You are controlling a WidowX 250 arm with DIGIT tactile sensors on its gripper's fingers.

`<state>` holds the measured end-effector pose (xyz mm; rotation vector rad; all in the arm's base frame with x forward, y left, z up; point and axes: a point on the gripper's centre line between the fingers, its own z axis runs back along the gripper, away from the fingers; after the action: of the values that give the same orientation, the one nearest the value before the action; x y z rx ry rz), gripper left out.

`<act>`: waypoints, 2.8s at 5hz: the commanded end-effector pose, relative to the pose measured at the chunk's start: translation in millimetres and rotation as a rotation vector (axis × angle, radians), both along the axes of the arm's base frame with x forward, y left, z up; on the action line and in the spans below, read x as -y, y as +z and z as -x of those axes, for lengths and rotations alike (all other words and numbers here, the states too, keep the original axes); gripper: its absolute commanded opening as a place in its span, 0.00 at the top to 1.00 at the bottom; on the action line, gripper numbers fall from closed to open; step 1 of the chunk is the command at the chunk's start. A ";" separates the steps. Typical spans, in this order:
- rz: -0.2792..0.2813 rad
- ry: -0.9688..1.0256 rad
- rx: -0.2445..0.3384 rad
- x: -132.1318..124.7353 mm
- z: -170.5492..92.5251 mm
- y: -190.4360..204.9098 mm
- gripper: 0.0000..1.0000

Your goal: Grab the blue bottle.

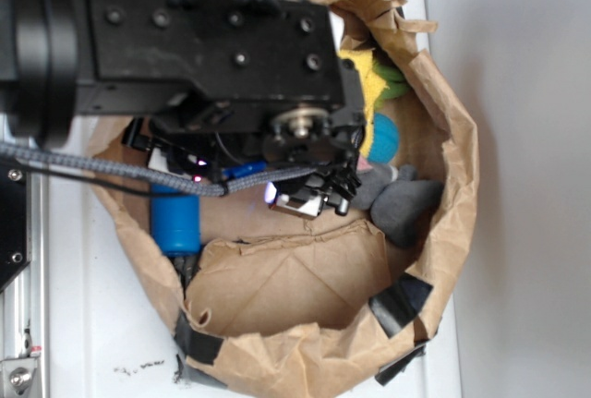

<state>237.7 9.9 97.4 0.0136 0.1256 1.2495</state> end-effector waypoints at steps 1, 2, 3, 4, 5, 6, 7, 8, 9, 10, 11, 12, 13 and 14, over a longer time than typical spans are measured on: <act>-0.007 -0.017 0.058 5.3 -7.0 14.5 0.00; -0.007 -0.017 0.058 5.3 -7.0 14.5 0.00; -0.007 -0.017 0.058 5.3 -7.0 14.5 0.00; -0.007 -0.017 0.058 5.3 -7.0 14.5 0.00; -0.007 -0.017 0.058 5.3 -7.0 14.5 0.00; -0.007 -0.017 0.058 5.3 -7.0 14.5 0.00; -0.007 -0.017 0.058 5.3 -7.0 14.5 0.00; -0.007 -0.017 0.058 5.3 -7.0 14.5 0.00; -0.007 -0.017 0.058 5.3 -7.0 14.5 0.00; -0.029 -0.034 0.032 7.4 -3.1 4.1 0.00; -0.044 -0.070 -0.022 4.4 6.8 -8.4 0.00; -0.038 -0.081 -0.047 2.3 12.2 -8.5 0.00; -0.045 -0.090 -0.062 -0.8 16.9 -11.5 0.00; -0.053 -0.102 -0.050 -5.5 20.5 -16.2 0.00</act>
<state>214.6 8.8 71.8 0.1173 0.1693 1.1228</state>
